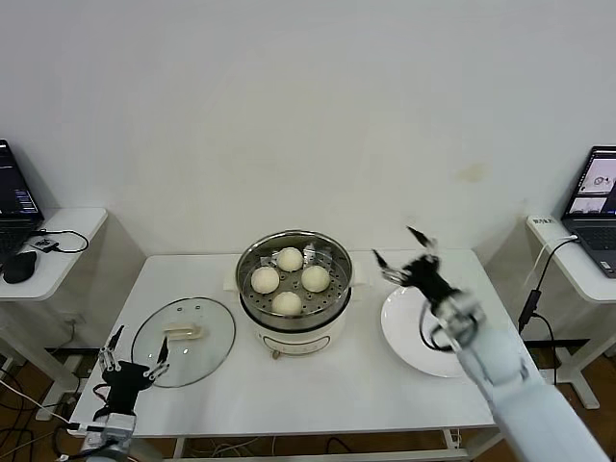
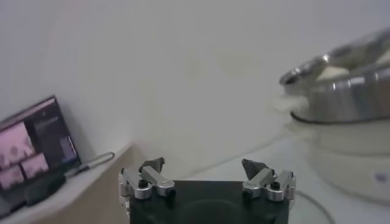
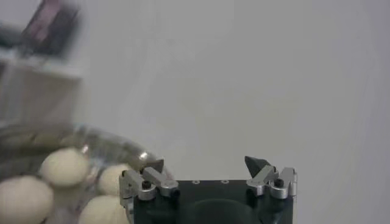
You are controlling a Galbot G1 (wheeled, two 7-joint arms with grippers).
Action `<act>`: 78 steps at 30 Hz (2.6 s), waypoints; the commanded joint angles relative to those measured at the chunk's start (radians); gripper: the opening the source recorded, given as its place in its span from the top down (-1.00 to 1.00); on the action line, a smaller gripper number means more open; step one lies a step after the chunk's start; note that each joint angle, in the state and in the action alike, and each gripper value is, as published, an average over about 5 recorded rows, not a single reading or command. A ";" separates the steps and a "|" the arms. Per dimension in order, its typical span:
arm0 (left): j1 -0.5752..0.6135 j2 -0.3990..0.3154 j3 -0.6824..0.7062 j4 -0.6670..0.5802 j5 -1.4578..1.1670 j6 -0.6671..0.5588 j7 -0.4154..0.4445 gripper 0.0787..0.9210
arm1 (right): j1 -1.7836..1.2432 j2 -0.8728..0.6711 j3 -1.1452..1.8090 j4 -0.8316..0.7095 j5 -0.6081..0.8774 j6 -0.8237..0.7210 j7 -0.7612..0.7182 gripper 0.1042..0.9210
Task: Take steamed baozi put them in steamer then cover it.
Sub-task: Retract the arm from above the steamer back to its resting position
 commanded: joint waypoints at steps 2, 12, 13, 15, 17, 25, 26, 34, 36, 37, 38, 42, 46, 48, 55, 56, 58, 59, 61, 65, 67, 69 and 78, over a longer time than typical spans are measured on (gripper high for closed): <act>-0.047 0.053 -0.001 0.198 0.674 -0.141 -0.031 -0.77 | -0.513 0.228 0.442 0.092 0.019 0.167 0.004 -0.76; -0.257 0.086 0.129 0.402 0.734 -0.147 -0.016 -0.77 | -0.570 0.268 0.496 0.127 0.095 0.137 0.043 -0.76; -0.276 0.088 0.141 0.420 0.723 -0.148 -0.015 -0.77 | -0.579 0.268 0.503 0.129 0.099 0.137 0.045 -0.76; -0.313 0.094 0.165 0.454 0.701 -0.150 -0.015 -0.77 | -0.606 0.268 0.519 0.135 0.107 0.139 0.047 -0.76; -0.341 0.098 0.182 0.477 0.688 -0.150 -0.014 -0.77 | -0.632 0.269 0.534 0.140 0.112 0.142 0.046 -0.76; -0.431 0.105 0.232 0.546 0.670 -0.146 -0.007 -0.77 | -0.682 0.296 0.545 0.140 0.100 0.163 0.049 -0.76; -0.441 0.105 0.236 0.557 0.670 -0.146 -0.007 -0.77 | -0.687 0.298 0.544 0.140 0.098 0.165 0.049 -0.76; -0.503 0.105 0.255 0.615 0.670 -0.143 -0.004 -0.77 | -0.707 0.308 0.545 0.135 0.088 0.173 0.040 -0.76; -0.510 0.108 0.255 0.618 0.669 -0.141 -0.001 -0.77 | -0.707 0.310 0.541 0.131 0.085 0.174 0.038 -0.76; -0.512 0.109 0.255 0.618 0.668 -0.140 0.001 -0.77 | -0.707 0.311 0.539 0.129 0.084 0.174 0.037 -0.76; -0.513 0.111 0.255 0.618 0.667 -0.138 0.003 -0.77 | -0.706 0.311 0.537 0.127 0.082 0.174 0.035 -0.76; -0.521 0.116 0.258 0.619 0.662 -0.130 0.011 -0.77 | -0.703 0.310 0.533 0.116 0.080 0.175 0.031 -0.76; -0.544 0.107 0.267 0.635 0.660 -0.122 0.014 -0.77 | -0.699 0.309 0.529 0.109 0.079 0.176 0.029 -0.76; -0.557 0.100 0.268 0.642 0.660 -0.117 0.015 -0.77 | -0.699 0.309 0.527 0.106 0.077 0.177 0.028 -0.76; -0.572 0.087 0.270 0.650 0.657 -0.099 0.021 -0.77 | -0.701 0.312 0.522 0.096 0.067 0.179 0.023 -0.76; -0.572 0.085 0.270 0.651 0.657 -0.098 0.023 -0.75 | -0.700 0.313 0.520 0.095 0.065 0.180 0.022 -0.76; -0.570 0.082 0.273 0.652 0.658 -0.094 0.026 -0.69 | -0.699 0.314 0.516 0.092 0.062 0.180 0.021 -0.76; -0.569 0.079 0.274 0.652 0.658 -0.093 0.027 -0.63 | -0.699 0.314 0.515 0.090 0.061 0.180 0.021 -0.76; -0.568 0.074 0.276 0.654 0.661 -0.091 0.027 -0.50 | -0.698 0.314 0.512 0.088 0.060 0.179 0.020 -0.76; -0.565 0.065 0.276 0.656 0.665 -0.092 0.020 -0.23 | -0.696 0.313 0.511 0.084 0.059 0.179 0.019 -0.76; -0.562 0.064 0.274 0.654 0.666 -0.094 0.015 -0.09 | -0.696 0.312 0.511 0.082 0.059 0.180 0.019 -0.76; -0.557 0.065 0.271 0.648 0.664 -0.096 0.008 0.06 | -0.695 0.312 0.511 0.082 0.059 0.180 0.019 -0.76; -0.493 0.079 0.202 0.546 0.674 -0.109 -0.053 0.67 | -0.690 0.313 0.494 0.080 0.034 0.180 0.022 -0.76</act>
